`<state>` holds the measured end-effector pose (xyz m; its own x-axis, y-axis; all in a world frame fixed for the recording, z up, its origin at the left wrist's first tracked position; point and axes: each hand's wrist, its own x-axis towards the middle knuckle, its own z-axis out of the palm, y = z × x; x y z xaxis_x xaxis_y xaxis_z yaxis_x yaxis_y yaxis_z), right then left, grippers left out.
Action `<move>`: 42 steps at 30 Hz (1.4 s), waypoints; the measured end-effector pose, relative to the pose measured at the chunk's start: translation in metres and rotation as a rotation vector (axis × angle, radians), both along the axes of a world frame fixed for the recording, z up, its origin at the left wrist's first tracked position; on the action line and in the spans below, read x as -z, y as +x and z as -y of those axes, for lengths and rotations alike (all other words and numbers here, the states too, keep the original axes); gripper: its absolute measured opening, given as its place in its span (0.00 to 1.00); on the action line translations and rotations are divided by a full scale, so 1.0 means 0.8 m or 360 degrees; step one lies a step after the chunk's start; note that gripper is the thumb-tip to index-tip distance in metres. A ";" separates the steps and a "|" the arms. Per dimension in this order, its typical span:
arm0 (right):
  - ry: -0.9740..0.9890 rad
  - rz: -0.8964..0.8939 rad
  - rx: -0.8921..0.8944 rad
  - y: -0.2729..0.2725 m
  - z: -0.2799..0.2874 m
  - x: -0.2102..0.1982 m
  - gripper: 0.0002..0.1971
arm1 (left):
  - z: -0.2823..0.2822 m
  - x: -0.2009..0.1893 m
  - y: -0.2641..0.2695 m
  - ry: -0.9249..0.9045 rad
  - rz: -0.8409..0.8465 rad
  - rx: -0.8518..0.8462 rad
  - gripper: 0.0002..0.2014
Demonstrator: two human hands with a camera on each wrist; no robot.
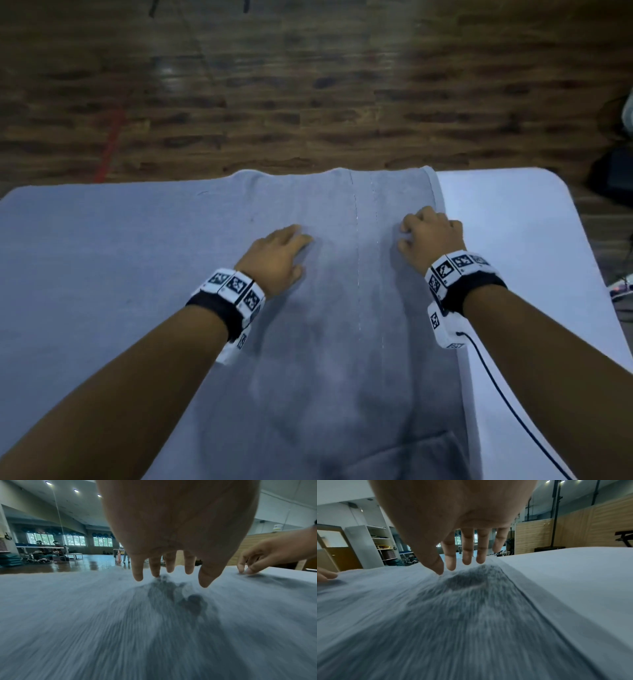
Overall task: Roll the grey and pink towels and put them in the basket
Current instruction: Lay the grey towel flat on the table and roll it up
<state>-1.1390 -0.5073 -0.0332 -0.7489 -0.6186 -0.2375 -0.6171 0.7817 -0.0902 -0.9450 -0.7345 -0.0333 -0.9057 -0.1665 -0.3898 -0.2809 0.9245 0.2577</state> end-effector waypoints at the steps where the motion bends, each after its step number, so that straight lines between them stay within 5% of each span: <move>1: -0.0027 0.0037 -0.0040 0.018 -0.011 -0.001 0.11 | -0.010 0.003 0.022 -0.0028 -0.0006 0.0033 0.30; 8: -0.0086 0.0486 -0.0285 0.166 -0.090 -0.007 0.07 | -0.091 0.015 0.177 0.0013 -0.0135 0.0169 0.26; 17: -0.0147 0.0318 -0.0191 0.332 -0.238 0.001 0.19 | -0.186 0.018 0.310 0.0035 -0.0215 0.0301 0.24; 21: 0.0106 0.0143 -0.0160 0.355 -0.280 0.006 0.21 | -0.229 0.011 0.339 0.0004 -0.0045 0.0331 0.27; 26: 0.0406 0.0023 -0.0189 0.370 -0.326 0.002 0.11 | -0.274 -0.002 0.351 -0.0052 0.0087 0.0349 0.10; 33: 0.0564 0.0162 -0.0181 0.375 -0.411 -0.011 0.11 | -0.340 -0.003 0.355 0.0403 0.0215 0.0555 0.10; 38: 0.0252 0.0133 -0.0201 0.357 -0.413 -0.009 0.18 | -0.338 0.000 0.336 0.0041 -0.0303 0.0146 0.15; 42: 0.0029 0.0155 -0.0380 0.354 -0.382 0.004 0.26 | -0.350 0.002 0.323 -0.0110 0.0007 -0.0218 0.26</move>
